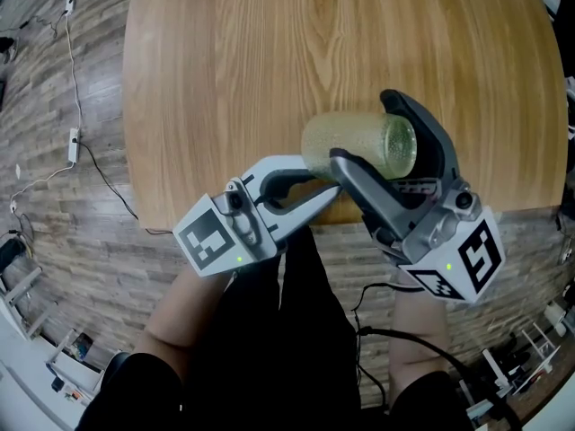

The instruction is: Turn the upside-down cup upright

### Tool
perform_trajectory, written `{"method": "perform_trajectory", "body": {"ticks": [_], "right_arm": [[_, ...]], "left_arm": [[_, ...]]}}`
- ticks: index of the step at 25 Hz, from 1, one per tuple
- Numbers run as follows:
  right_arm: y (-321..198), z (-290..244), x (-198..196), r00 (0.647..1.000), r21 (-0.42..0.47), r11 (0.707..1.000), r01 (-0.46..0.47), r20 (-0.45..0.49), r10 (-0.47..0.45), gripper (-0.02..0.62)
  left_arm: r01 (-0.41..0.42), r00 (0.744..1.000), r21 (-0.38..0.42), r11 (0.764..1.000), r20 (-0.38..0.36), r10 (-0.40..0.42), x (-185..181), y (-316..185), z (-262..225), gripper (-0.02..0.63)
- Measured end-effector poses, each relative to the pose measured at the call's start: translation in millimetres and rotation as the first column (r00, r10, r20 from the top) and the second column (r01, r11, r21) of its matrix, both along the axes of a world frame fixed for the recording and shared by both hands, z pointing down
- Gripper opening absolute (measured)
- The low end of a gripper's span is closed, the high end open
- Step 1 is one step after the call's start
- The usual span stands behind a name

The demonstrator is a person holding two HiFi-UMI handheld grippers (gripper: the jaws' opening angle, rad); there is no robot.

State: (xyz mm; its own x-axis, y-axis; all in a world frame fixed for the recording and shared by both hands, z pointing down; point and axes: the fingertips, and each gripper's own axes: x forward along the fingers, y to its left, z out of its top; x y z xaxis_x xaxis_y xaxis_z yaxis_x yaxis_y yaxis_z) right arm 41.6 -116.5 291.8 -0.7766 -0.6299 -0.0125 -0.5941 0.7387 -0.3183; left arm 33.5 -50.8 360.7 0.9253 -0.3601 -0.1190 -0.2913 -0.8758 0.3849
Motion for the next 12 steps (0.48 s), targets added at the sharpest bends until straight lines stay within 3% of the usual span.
{"method": "perform_trajectory", "body": {"ticks": [7, 12], "right_arm": [[-10, 12, 12, 0.997, -0.048, 0.996, -0.076, 0.03, 0.077, 0.31], [-15, 23, 19, 0.98, -0.004, 0.986, -0.168, -0.106, 0.167, 0.31]], "left_arm": [[-0.027, 0.999, 0.022, 0.999, 0.044, 0.026, 7, 6, 2, 0.023], [0.005, 0.989, 0.059, 0.998, 0.15, -0.013, 5, 4, 15, 0.021]]}}
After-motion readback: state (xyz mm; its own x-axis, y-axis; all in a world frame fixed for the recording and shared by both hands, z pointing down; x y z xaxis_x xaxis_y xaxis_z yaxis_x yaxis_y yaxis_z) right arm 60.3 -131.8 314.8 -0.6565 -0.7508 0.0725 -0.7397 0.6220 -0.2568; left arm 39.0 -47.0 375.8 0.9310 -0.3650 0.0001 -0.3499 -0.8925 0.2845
